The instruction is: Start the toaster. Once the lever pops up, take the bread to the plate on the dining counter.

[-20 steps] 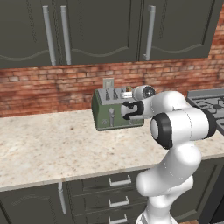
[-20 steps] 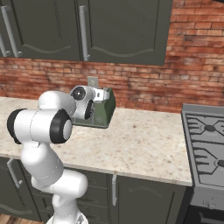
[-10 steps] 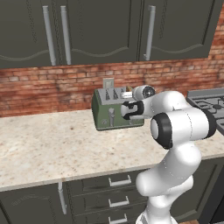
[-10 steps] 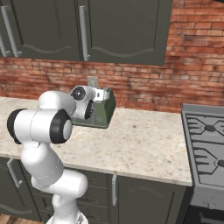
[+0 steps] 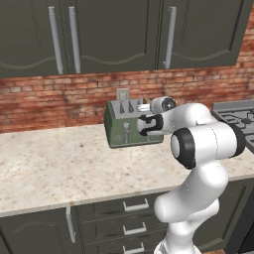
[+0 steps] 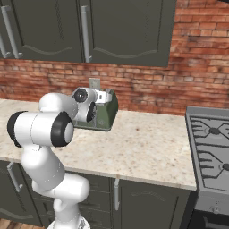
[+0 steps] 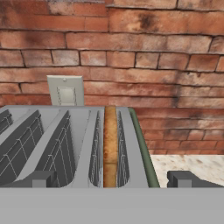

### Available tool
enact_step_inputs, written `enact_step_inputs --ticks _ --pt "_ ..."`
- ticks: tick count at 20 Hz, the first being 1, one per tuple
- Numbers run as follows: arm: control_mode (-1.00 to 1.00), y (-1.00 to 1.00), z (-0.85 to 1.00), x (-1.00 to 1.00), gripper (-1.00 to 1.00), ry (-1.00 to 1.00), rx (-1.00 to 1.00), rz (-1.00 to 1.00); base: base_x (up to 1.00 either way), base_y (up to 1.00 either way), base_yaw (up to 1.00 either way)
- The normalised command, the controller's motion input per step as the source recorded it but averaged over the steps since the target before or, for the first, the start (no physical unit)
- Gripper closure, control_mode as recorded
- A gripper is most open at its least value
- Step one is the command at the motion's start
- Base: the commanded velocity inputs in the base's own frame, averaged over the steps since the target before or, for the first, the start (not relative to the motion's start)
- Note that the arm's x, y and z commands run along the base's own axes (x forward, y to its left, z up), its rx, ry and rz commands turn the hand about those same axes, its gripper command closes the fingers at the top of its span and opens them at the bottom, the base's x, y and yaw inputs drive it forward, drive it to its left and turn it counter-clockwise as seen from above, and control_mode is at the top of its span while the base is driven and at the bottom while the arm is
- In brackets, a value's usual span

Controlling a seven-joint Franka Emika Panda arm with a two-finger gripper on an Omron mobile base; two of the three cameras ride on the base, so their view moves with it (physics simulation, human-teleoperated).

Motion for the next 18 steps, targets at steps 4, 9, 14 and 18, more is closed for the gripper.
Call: enact_step_inputs --ticks 4,9,14,18 --pt "-1.00 0.00 0.00 0.00 -1.00 0.00 0.00 0.00 0.00 0.00 0.00" --pt "-1.00 0.00 0.00 0.00 -1.00 0.00 0.00 0.00 0.00 0.00 0.00" --pt "-1.00 0.00 0.00 0.03 -1.00 0.00 0.00 0.00 0.00 0.00 0.00" --pt "-1.00 0.00 0.00 0.16 -1.00 0.00 0.00 0.00 0.00 0.00 0.00"
